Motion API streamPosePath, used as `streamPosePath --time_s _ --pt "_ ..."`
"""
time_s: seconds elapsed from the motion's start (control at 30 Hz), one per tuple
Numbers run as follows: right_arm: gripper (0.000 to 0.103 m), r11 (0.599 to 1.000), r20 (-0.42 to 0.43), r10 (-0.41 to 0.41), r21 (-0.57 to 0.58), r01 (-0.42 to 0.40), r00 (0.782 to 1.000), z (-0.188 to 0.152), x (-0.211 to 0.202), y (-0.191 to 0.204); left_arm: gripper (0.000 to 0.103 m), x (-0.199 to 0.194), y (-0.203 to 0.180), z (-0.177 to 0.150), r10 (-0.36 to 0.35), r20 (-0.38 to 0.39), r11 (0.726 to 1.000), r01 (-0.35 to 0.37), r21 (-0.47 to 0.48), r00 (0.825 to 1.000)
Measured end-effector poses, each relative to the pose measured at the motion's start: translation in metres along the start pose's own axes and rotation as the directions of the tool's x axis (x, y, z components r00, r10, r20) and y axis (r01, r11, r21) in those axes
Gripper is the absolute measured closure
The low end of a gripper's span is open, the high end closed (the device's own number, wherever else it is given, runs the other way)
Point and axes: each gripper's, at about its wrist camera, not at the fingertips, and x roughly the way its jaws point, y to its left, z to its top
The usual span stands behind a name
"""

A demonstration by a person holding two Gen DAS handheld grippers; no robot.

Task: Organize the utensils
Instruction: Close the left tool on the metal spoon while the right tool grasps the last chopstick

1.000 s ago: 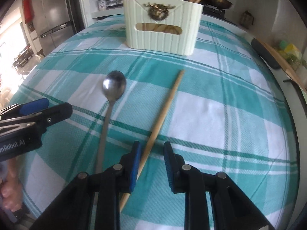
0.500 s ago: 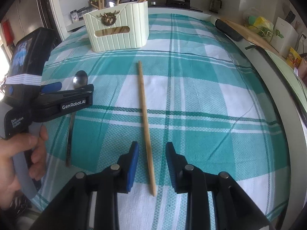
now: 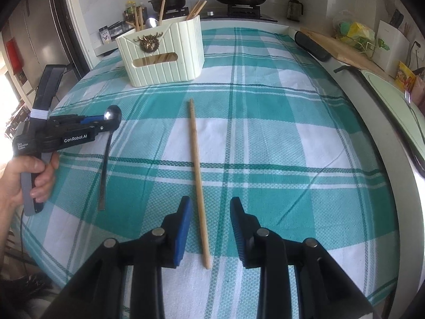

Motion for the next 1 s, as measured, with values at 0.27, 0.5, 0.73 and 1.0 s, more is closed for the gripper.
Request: streamPosePath --time_s 0.27,0.5,0.73,1.0 --pt "0.068 0.999 0.006 -0.001 -0.034 0.001 1.0 0.01 0.002 0.0 0.022 0.011 -0.025 -0.008 0.266 -0.035 0.949 -0.268 -0.168 0.963" --pt "0.068 1.0 0.033 0.014 -0.015 -0.014 0.999 0.01 -0.004 0.003 0.082 0.037 -0.028 0.031 0.175 0.005 0.976 -0.173 -0.135 0.985" --pt "0.068 1.0 0.02 0.002 0.006 -0.002 1.0 0.007 -0.005 -0.011 0.068 0.032 -0.011 0.039 -0.134 -0.054 0.991 0.135 0.015 0.99" --pt "0.068 0.994 -0.049 0.094 -0.053 -0.096 0.994 0.053 0.026 -0.017 0.029 0.006 -0.011 0.009 -0.033 -0.025 0.997 0.031 -0.065 0.999"
